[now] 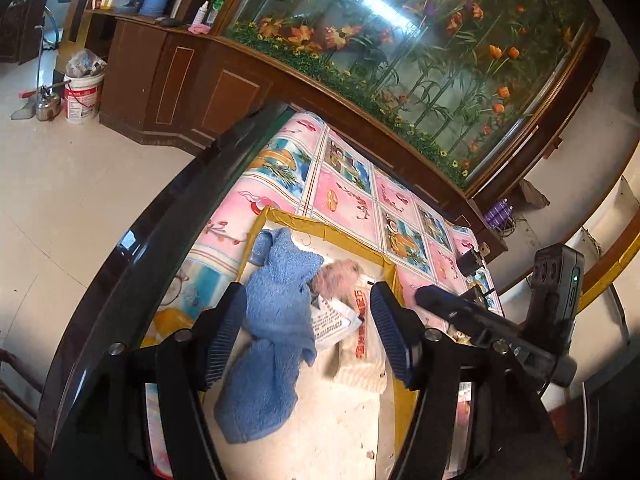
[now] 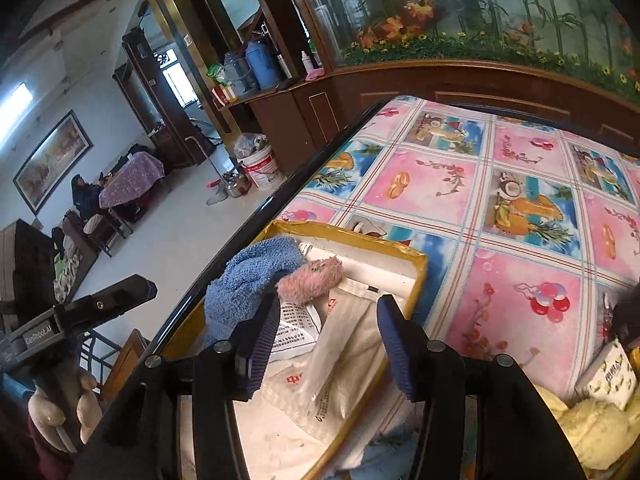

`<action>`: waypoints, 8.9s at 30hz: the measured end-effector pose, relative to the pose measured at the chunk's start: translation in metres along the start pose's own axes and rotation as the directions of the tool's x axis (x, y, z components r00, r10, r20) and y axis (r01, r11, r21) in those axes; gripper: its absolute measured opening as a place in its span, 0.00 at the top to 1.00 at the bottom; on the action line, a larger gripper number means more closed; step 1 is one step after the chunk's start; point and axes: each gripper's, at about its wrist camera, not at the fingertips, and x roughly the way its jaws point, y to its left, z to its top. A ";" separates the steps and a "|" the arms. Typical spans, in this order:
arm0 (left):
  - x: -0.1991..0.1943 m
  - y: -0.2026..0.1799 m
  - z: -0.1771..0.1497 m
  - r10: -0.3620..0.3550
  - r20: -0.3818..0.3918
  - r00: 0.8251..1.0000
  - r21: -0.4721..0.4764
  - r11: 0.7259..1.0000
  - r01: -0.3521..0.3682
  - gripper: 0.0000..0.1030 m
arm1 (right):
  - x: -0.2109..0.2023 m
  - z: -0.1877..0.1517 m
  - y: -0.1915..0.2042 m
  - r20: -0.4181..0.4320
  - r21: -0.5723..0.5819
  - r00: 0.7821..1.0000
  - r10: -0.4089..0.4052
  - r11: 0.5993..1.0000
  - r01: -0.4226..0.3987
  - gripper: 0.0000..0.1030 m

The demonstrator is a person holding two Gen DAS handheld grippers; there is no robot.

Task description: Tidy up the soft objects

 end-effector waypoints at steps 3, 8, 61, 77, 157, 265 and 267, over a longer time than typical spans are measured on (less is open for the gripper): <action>-0.017 -0.006 -0.013 0.014 0.004 1.000 0.008 1.000 -0.014 0.38 | -0.031 -0.009 -0.013 0.028 0.030 1.000 -0.006 1.000 0.005 0.48; -0.043 -0.037 -0.036 0.020 0.028 0.999 0.107 0.994 -0.023 0.30 | -0.093 -0.037 -0.043 0.093 0.084 0.995 -0.036 0.996 0.029 0.40; 0.095 -0.220 -0.200 0.057 -0.369 0.928 0.457 0.880 0.128 0.39 | -0.198 -0.234 -0.166 -0.106 0.214 0.952 -0.288 0.928 0.305 0.71; 0.118 -0.235 -0.188 0.186 -0.285 0.940 0.424 0.904 -0.051 0.18 | -0.206 -0.230 -0.162 -0.077 0.201 0.955 -0.286 0.934 0.296 0.27; -0.022 -0.043 -0.077 0.035 -0.037 0.999 0.068 0.997 -0.032 0.15 | -0.155 -0.110 -0.057 0.049 0.059 0.987 -0.154 0.987 0.151 0.35; -0.012 -0.119 -0.120 0.102 -0.173 0.980 0.358 0.933 -0.033 0.78 | -0.195 -0.197 -0.052 -0.022 -0.089 0.990 -0.138 0.987 0.136 0.42; -0.015 -0.098 -0.112 0.139 -0.152 0.979 0.332 0.940 -0.082 0.78 | -0.183 -0.185 -0.035 -0.016 -0.121 0.993 -0.115 0.986 0.112 0.41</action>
